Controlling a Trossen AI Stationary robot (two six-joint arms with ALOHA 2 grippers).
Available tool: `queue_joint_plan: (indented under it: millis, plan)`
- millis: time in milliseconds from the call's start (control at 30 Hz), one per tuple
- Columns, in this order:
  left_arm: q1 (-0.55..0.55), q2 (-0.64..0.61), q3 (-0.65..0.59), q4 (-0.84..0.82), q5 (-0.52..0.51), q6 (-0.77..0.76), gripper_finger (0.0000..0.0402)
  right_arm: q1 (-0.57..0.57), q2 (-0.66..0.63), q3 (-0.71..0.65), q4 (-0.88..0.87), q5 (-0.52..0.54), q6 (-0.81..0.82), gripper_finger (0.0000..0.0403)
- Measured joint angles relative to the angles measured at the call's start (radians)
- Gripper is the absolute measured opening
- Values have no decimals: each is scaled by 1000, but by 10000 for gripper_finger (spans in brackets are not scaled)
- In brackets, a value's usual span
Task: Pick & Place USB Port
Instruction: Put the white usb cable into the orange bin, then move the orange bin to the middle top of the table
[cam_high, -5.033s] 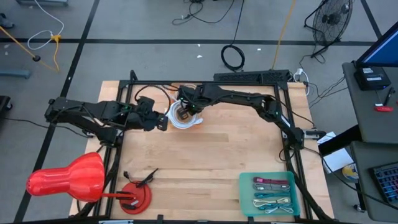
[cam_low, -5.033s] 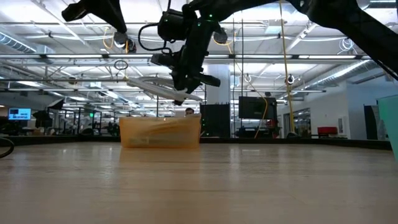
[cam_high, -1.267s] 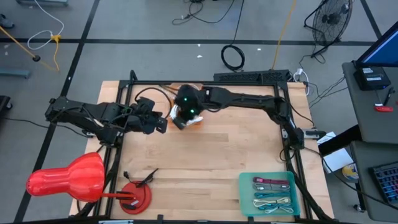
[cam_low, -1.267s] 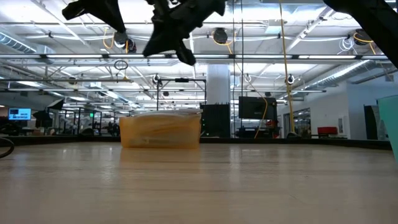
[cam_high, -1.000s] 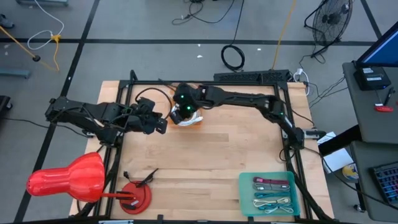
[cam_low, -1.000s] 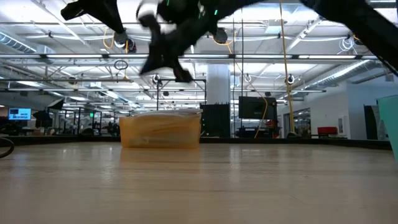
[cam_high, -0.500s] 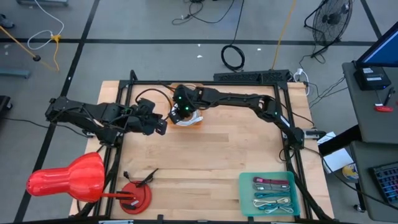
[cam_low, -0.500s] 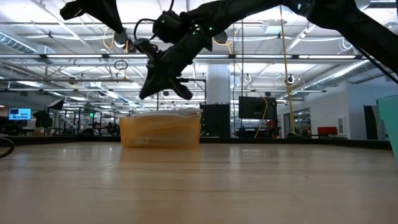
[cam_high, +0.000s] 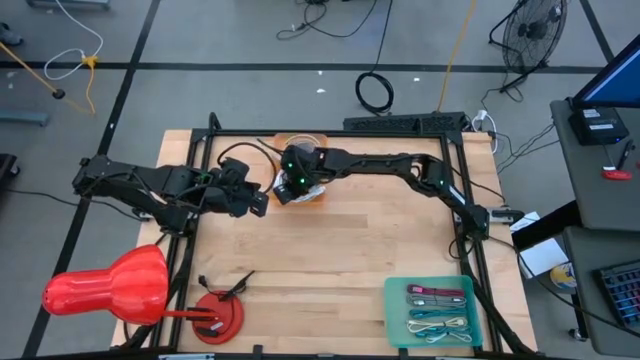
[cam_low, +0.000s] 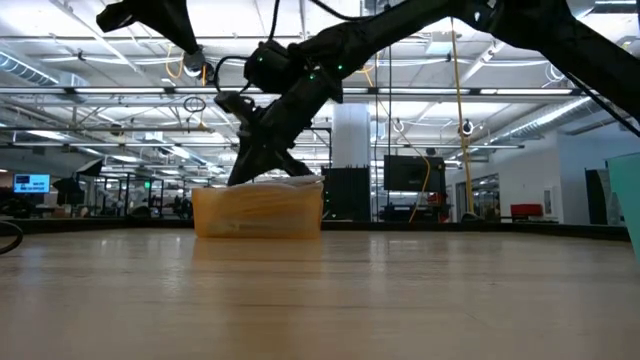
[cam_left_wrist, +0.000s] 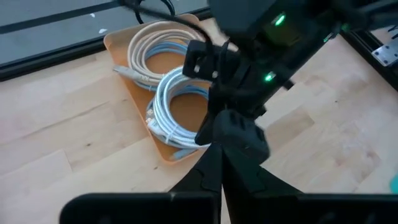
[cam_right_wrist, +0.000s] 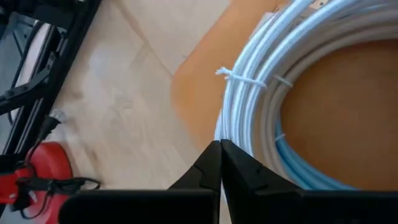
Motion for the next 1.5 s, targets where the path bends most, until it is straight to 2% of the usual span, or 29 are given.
queue_joint_plan:
  millis: [267, 900, 1400, 1500]
  plan:
    - [0, 0, 0, -14, 0, -2, 3, 0, -3, -62, 50, 0, 19, 0]
    - [0, 0, 0, -29, 2, -3, 7, -3, -1, -64, 74, 23, 23, 0]
    - [0, 0, 0, -53, 3, -23, 12, -16, -61, -67, 73, 26, 15, 0]
    - [0, 0, 0, -54, 3, -25, 3, -28, -90, -64, 128, 27, 28, 0]
